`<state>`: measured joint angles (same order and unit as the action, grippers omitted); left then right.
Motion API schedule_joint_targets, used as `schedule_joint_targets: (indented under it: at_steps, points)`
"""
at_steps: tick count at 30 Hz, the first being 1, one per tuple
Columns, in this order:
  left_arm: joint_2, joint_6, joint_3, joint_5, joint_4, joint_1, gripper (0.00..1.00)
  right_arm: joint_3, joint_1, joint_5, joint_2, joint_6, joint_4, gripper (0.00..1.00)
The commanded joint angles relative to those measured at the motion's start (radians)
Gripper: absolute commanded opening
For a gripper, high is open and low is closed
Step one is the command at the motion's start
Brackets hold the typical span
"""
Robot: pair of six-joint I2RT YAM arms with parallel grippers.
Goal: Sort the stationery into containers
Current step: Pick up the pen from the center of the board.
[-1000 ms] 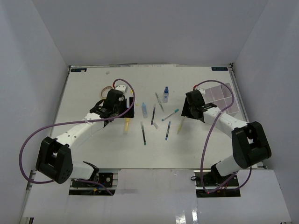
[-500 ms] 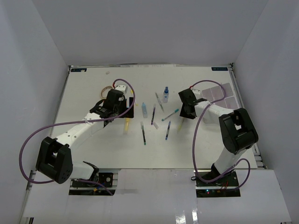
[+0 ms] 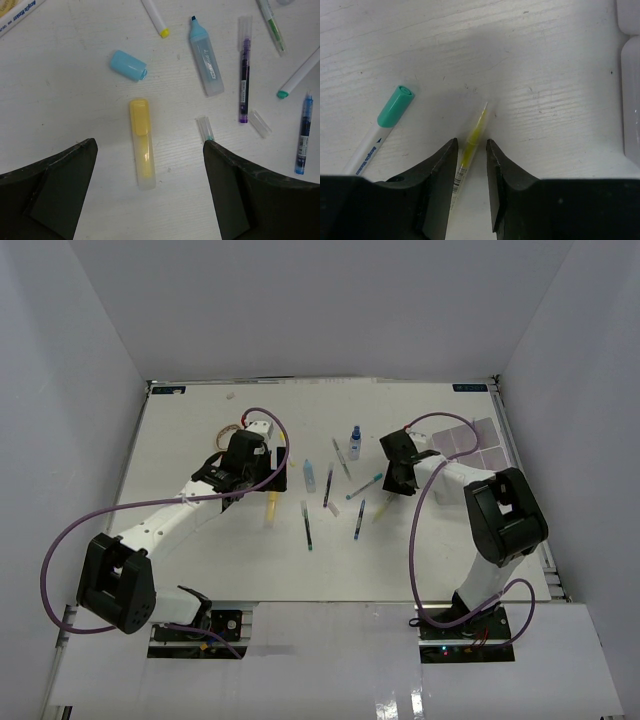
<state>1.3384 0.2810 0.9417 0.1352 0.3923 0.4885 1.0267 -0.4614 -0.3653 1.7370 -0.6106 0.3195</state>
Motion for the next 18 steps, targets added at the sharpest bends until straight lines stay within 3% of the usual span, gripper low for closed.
schedule_joint_targets:
  at_steps: [1,6,13,18]
  points:
    - [-0.005,-0.006,0.037,-0.002,0.002,0.002,0.98,0.039,-0.005,0.0,0.035,-0.024,0.007,0.36]
    - [-0.004,-0.008,0.035,0.003,0.003,0.002,0.98,0.03,-0.005,0.002,0.047,-0.032,0.007,0.29]
    - [-0.007,-0.008,0.037,0.006,0.005,0.002,0.98,0.027,-0.005,-0.014,-0.037,0.018,-0.013,0.08]
    - [-0.01,-0.009,0.035,0.009,0.005,0.002,0.98,0.082,0.0,-0.03,-0.172,0.167,-0.063,0.08]
